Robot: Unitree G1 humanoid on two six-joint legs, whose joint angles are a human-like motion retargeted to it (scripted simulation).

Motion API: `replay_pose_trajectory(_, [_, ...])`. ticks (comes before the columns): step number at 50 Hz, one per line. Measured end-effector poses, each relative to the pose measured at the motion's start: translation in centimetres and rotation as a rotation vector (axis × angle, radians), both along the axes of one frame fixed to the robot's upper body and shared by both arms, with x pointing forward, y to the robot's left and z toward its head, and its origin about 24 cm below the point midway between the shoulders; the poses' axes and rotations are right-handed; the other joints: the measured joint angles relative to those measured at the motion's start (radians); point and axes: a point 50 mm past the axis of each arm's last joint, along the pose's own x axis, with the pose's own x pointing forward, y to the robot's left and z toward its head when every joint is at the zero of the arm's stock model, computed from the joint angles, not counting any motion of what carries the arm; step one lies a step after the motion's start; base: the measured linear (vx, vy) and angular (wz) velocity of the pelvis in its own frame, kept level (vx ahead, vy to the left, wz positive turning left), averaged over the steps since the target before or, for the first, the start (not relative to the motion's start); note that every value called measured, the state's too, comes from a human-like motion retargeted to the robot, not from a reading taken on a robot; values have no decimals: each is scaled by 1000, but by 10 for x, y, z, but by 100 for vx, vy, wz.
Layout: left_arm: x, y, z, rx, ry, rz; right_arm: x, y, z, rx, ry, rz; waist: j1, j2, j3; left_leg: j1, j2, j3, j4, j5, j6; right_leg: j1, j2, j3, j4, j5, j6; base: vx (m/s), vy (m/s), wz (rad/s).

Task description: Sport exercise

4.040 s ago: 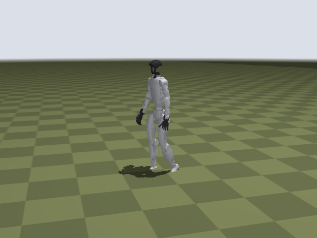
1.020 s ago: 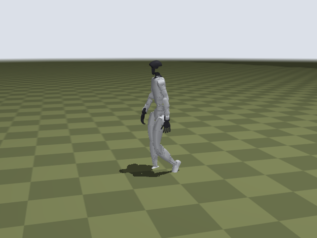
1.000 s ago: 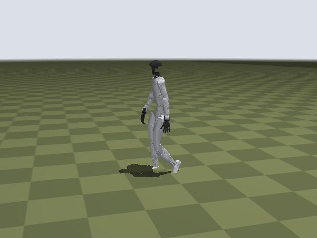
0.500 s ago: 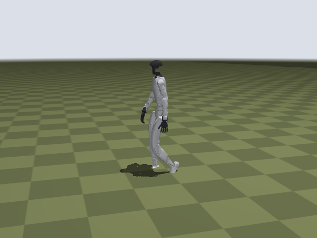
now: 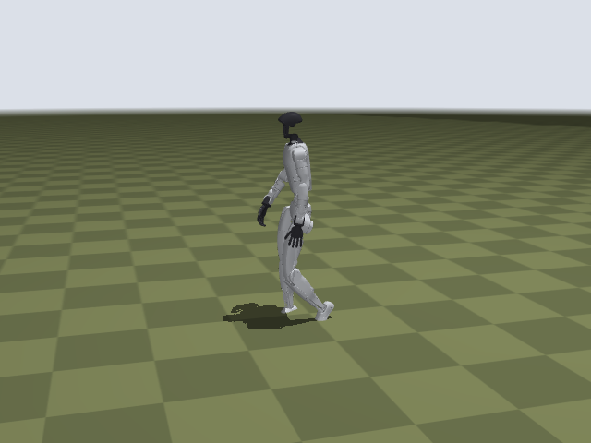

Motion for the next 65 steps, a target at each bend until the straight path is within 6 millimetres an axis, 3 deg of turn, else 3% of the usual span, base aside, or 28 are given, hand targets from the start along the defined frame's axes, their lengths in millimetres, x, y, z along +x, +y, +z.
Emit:
replay_pose_trajectory(15, [16, 2, 4, 11, -34, -4, 5, -6, 2, -20, -8, -24, 16, -16, -15, -39, -31, 2, -1, 17, -3, -50, -25, -14, 44, -20, 0, 0, 0, 0])
replay_pose_trajectory(29, [34, 13, 11, 18, -94, 26, 10, 1, 5, 19, -17, -58, 44, -18, -1, -83, -45, -49, 51, 16, -34, -111, 21, -22, 157, -43, 0, -1, 0, -1])
replay_pose_trajectory(33, [40, 16, 14, 19, -118, 32, 13, 2, 7, 31, -22, -62, 52, -30, 1, -95, -68, -74, 50, -55, -41, -137, 31, -22, 199, -59, 0, 0, 0, 0])
replay_pose_trajectory(38, [47, 21, 18, 23, -143, 44, 16, 0, 10, 43, -36, -81, 58, -45, -2, -95, -101, -112, 15, -240, -31, -168, 45, -19, 242, -76, 0, 0, 0, 0])
replay_pose_trajectory(45, [45, 31, 19, 32, -134, 76, 24, -22, 20, 33, -90, -147, 41, -60, 4, -77, -105, -127, -24, -422, 5, -217, 80, -27, 334, -118, 0, -2, 4, -6])
replay_pose_trajectory(52, [37, 43, 19, 50, -94, 94, 41, -41, 42, 43, -199, -213, -5, -71, 36, -82, -96, -100, 23, -573, 47, -286, 111, -52, 560, -297, 0, -5, 10, 6])
replay_pose_trajectory(57, [49, 51, 25, 73, -123, 84, 51, -50, 54, 43, -242, -248, -34, -103, 46, -112, -147, -78, 62, -598, 63, -312, 51, -46, 692, -411, 0, -3, 11, 38])
replay_pose_trajectory(65, [63, 54, 32, 51, -203, 140, 48, -53, 46, 31, -201, -270, -17, -120, 21, -141, -204, -76, 53, -506, 27, -260, -55, -17, 588, -414, 0, 1, 5, 18])
